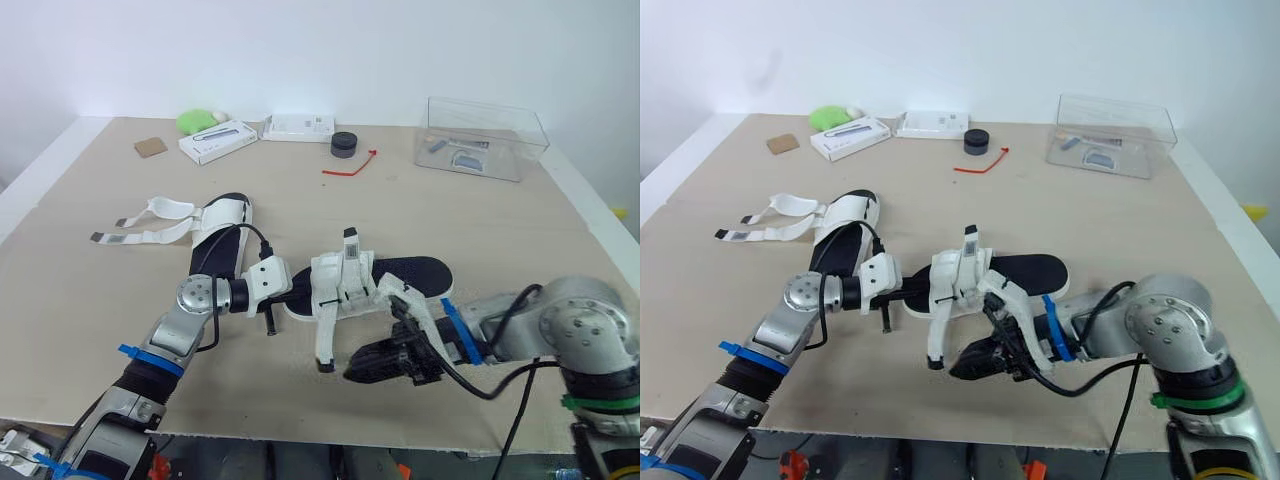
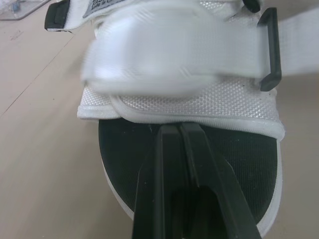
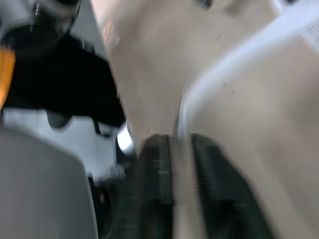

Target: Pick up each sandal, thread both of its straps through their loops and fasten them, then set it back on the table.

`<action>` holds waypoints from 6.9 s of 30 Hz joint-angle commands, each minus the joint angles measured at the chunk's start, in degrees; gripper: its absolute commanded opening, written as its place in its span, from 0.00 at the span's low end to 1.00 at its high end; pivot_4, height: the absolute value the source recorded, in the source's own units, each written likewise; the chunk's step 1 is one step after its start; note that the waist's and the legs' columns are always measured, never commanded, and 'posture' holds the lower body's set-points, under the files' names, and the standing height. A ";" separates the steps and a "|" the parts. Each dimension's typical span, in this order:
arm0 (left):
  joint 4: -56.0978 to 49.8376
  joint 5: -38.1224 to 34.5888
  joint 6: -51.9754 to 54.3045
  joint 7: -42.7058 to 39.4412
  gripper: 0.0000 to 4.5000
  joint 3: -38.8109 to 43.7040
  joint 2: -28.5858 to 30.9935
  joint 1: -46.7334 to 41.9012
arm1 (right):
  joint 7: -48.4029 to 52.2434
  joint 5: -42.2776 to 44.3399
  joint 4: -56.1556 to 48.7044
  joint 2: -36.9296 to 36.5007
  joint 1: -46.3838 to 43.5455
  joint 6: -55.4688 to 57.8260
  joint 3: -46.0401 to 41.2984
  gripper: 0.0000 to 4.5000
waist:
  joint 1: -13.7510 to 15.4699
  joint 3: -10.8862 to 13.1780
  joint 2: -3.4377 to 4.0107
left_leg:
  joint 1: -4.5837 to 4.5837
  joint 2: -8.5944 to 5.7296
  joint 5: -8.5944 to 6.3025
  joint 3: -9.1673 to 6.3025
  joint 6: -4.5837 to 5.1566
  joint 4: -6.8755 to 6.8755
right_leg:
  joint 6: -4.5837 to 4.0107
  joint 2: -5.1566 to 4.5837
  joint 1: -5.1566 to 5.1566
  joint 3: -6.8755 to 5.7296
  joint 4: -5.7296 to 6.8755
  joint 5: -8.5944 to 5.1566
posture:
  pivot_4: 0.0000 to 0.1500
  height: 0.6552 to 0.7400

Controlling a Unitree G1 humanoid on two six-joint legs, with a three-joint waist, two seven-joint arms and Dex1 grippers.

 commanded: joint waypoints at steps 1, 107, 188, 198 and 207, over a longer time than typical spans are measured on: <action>3.73 3.17 1.50 0.22 0.00 -1.89 0.77 1.70 | 17.25 -20.98 -7.29 -11.81 0.65 -21.30 6.49 0.50 | -0.03 -0.01 -0.02 | 0.03 0.00 0.00 0.01 0.00 0.00 | 0.01 0.00 0.02 -0.08 0.00 -0.01 | 1.00 1.00; 1.49 2.93 2.67 1.78 0.00 -1.60 0.49 3.71 | 19.88 -64.28 44.99 27.61 -14.71 -55.09 12.33 0.01 | -0.10 -0.07 -0.04 | 0.44 0.24 0.41 0.15 -0.48 -0.05 | -0.71 0.39 0.13 0.06 0.24 0.57 | 1.00 1.00; -37.46 -24.78 23.66 12.29 1.00 15.47 0.58 15.86 | -36.56 -74.54 18.92 44.69 1.85 -48.91 -21.20 0.00 | -1.76 0.17 0.10 | 0.21 0.21 0.50 0.30 -1.22 -0.09 | -0.57 0.45 -0.26 0.66 0.53 0.49 | 1.00 1.00; -34.08 -22.78 21.95 11.08 1.00 12.98 0.37 13.46 | -29.64 -71.69 15.70 40.84 8.35 -49.74 -18.92 0.82 | -1.78 0.17 0.10 | 0.22 0.21 0.51 0.29 -1.11 -0.09 | -0.45 0.49 -0.23 0.67 0.51 0.41 | 1.00 1.00; -32.26 -21.17 20.23 10.34 1.00 12.58 0.63 14.18 | -7.37 -60.91 7.24 26.67 18.35 -44.80 -16.53 0.99 | -1.73 0.17 0.08 | 0.27 0.24 0.47 0.27 -1.04 -0.09 | -0.41 0.53 -0.17 0.64 0.48 0.34 | 1.00 1.00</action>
